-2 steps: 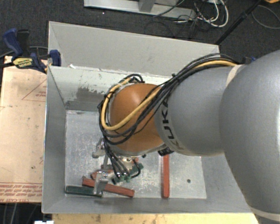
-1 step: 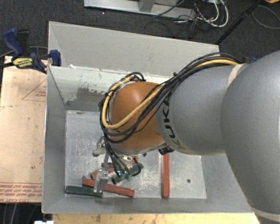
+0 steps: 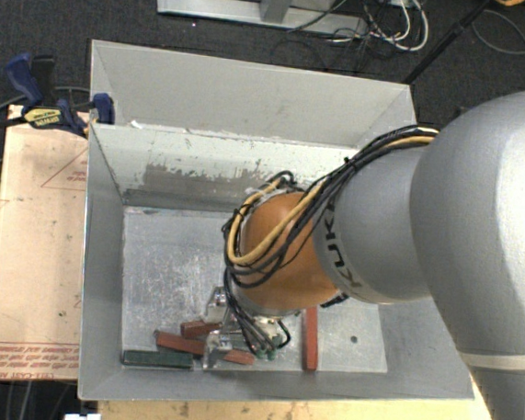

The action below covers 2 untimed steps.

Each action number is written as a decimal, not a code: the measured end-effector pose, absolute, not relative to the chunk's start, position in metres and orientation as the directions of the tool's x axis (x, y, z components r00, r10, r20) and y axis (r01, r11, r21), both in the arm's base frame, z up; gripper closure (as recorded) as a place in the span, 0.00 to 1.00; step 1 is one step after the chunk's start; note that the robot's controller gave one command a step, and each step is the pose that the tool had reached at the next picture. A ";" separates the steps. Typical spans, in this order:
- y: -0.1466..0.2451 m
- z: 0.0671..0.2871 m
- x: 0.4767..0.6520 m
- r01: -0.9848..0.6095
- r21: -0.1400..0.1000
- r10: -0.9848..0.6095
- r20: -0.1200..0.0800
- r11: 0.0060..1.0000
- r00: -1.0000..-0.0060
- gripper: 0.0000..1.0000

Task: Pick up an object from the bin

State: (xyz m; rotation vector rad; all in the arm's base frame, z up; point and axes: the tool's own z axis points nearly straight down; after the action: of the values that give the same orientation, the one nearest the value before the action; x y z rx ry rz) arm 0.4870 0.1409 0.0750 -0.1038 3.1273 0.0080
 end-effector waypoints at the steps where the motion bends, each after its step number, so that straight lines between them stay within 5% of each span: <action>1: 0.141 0.075 0.487 -0.066 0.005 -0.066 -0.013 0.998 -0.998 1.00; 2: 0.142 0.140 0.490 -0.075 0.000 -0.075 0.004 0.997 -0.997 0.00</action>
Offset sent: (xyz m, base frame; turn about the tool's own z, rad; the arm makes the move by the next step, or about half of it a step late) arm 0.0171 0.0047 0.1736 -0.0203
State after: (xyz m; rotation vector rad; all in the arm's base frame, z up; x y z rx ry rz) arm 0.4902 0.1420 0.1399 -0.1182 3.1437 -0.0003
